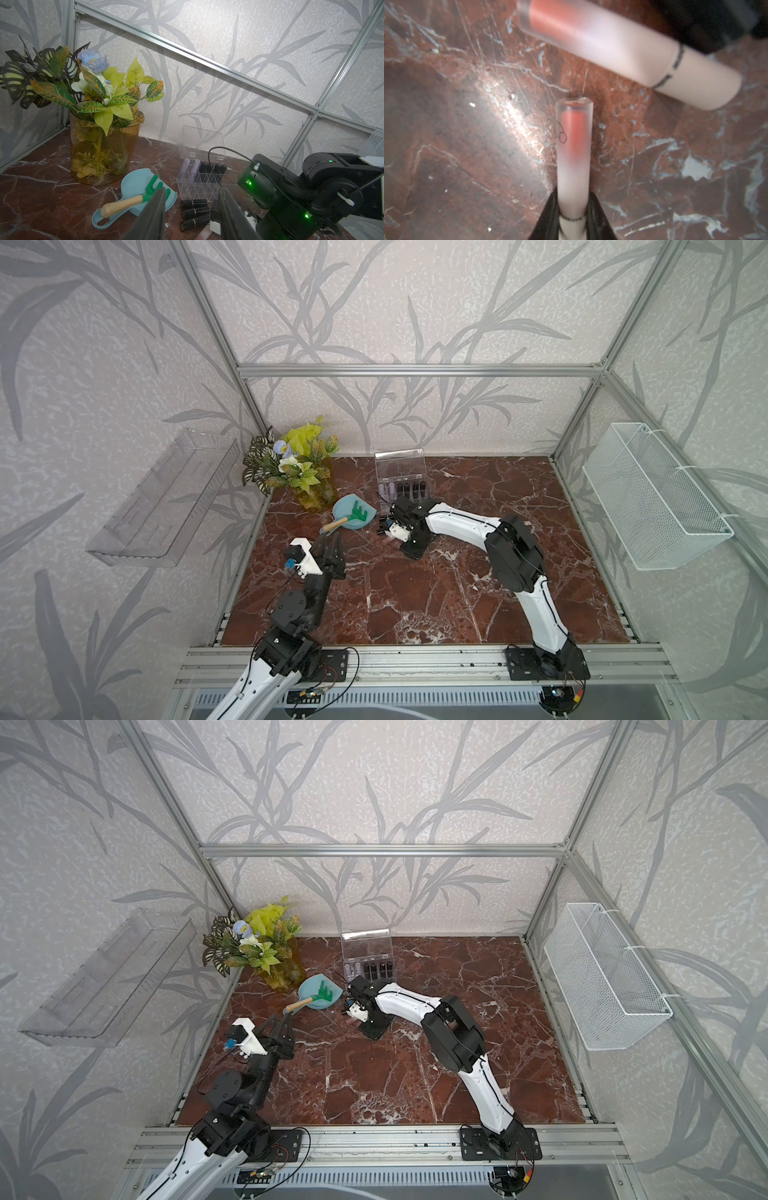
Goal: Arrange the lipsticks in the organizer
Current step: Pick up the lipstick at the center of the board.
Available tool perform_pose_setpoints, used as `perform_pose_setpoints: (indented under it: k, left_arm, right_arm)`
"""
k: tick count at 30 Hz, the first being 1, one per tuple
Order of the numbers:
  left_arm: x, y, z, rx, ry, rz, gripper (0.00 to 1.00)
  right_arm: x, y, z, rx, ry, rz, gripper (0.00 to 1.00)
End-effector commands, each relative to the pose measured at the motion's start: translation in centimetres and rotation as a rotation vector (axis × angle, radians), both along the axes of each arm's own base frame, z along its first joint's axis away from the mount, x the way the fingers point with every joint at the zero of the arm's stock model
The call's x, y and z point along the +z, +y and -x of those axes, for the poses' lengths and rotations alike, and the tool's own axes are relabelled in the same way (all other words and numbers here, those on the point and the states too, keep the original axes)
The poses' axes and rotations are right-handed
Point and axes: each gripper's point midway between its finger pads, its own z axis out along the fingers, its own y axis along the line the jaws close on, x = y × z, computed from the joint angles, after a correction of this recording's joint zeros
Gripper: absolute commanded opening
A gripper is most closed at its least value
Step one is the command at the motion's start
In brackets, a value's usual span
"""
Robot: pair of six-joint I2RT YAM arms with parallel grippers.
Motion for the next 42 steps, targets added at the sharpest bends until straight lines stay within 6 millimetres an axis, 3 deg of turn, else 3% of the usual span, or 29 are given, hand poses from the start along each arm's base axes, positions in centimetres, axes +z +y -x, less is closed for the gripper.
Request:
perform_pose_setpoints:
  k: [1, 8, 13, 17, 22, 26, 31, 42]
  left_arm:
    - [0.9, -0.6, -0.1, -0.032, -0.017, 0.027, 0.43]
    - [0.4, -3.1, -1.4, -0.125, 0.035, 0.027, 0.44]
    - [1.2, -5.4, -2.2, -0.238, 0.063, 0.036, 0.69]
    - [2.3, -8.5, -2.9, -0.448, 0.108, 0.041, 0.86]
    - [2.4, -10.5, -4.5, -0.722, 0.182, 0.213, 0.91]
    - [1.7, -12.9, -5.4, -0.889, 0.288, 0.235, 0.91]
    - [0.3, -14.1, -6.4, -0.913, 0.394, 0.196, 0.87]
    - [-2.5, -20.4, -4.3, -1.128, 0.525, 0.072, 0.8]
  right_arm:
    - [-0.2, -2.1, 1.8, -0.021, 0.043, 0.056, 0.09]
    - [2.9, -6.1, 2.5, -0.171, -0.006, -0.045, 0.03]
    - [5.7, -9.1, 1.3, -0.333, -0.03, -0.235, 0.03]
    - [8.6, -8.5, 1.1, -0.341, -0.023, -0.376, 0.04]
    - [11.1, -8.0, 2.2, -0.326, -0.003, -0.506, 0.06]
    - [13.3, -7.5, 3.0, -0.301, -0.002, -0.587, 0.07]
    - [16.0, -6.4, 4.4, -0.246, 0.02, -0.719, 0.09]
    - [18.0, -4.7, 5.6, -0.186, 0.081, -0.864, 0.11]
